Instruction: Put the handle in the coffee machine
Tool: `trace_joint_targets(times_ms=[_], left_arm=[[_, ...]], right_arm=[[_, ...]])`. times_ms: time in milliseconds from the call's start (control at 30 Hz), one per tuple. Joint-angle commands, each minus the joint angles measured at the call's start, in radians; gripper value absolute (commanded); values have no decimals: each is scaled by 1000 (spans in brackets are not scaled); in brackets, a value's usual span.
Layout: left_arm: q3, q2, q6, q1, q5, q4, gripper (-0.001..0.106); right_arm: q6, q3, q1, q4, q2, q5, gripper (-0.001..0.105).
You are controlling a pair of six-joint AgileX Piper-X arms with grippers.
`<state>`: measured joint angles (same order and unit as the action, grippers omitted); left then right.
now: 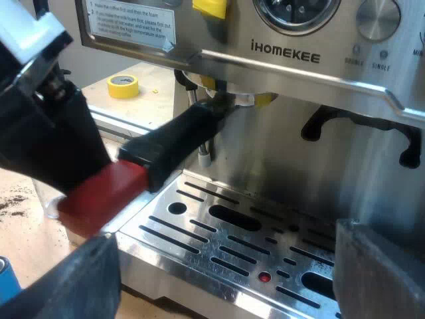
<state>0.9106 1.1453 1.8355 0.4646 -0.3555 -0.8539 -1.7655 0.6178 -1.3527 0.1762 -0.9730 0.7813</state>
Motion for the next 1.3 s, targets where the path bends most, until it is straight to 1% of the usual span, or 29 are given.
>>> trace_joint_targets(times_ms=[33,100,133,167,233,333,467,567,700,733,800,833,867,900,933,967,1000,1033,1067,1133,1200,1233,1267,1300], left_arm=[[38,-8,35,33,-197,288,0],[38,-8,52,33,-277,429,0],[38,-8,52,33,-287,443,0],[38,-8,52,33,-316,478,0],[38,-8,52,33,-332,504,0],[38,-8,52,33,-330,489,0],[38,-8,52,33,-330,440,0],[38,-15,44,26,-308,393,0],[38,-20,39,24,-308,376,0],[38,-59,-111,-1,-252,197,0],[38,-75,-193,-19,-162,105,0],[38,-78,-206,-24,-147,80,0],[35,-83,-245,-38,-112,32,0],[34,-84,-262,-43,-99,17,0],[31,-86,-291,-61,-77,-26,0],[22,-86,-308,-79,-65,-53,0],[19,-90,-309,-84,-63,-63,0],[4,-95,-315,-104,-54,-83,0],[4,-95,-315,-104,-54,-83,0],[-19,-111,-315,-131,-35,-105,0],[-46,-135,-315,-154,-19,-117,0],[-53,-153,-315,-168,-18,-119,0],[-111,-245,-318,-234,-14,-121,0],[-118,-261,-318,-241,-14,-121,0]], right_arm=[[-12,3,3,-2,6,-1,68],[-12,3,3,-2,6,-1,68],[-12,3,3,-2,6,-1,68],[-12,3,3,-2,6,-1,68],[-12,3,3,-2,6,-1,68],[-12,3,3,-2,6,-1,68],[-12,3,3,-2,6,-1,68],[-12,3,3,-2,6,-1,68],[-12,3,3,-2,6,-1,68],[-12,3,3,-2,6,-1,68],[-12,3,3,-2,6,-1,68],[-12,3,3,-2,6,-1,68],[-12,3,3,-4,6,-16,68],[-12,3,3,-4,6,-32,68],[-12,3,3,-9,6,-58,68],[-12,3,3,-12,6,-77,68],[-8,6,3,-23,6,-97,68],[11,10,3,-48,6,-137,68],[14,10,3,-48,6,-139,68],[38,10,3,-48,6,-138,68],[38,13,3,-46,6,-138,68],[38,14,3,-46,6,-144,68],[38,16,3,-46,6,-152,68],[38,17,3,-46,6,-155,68]])
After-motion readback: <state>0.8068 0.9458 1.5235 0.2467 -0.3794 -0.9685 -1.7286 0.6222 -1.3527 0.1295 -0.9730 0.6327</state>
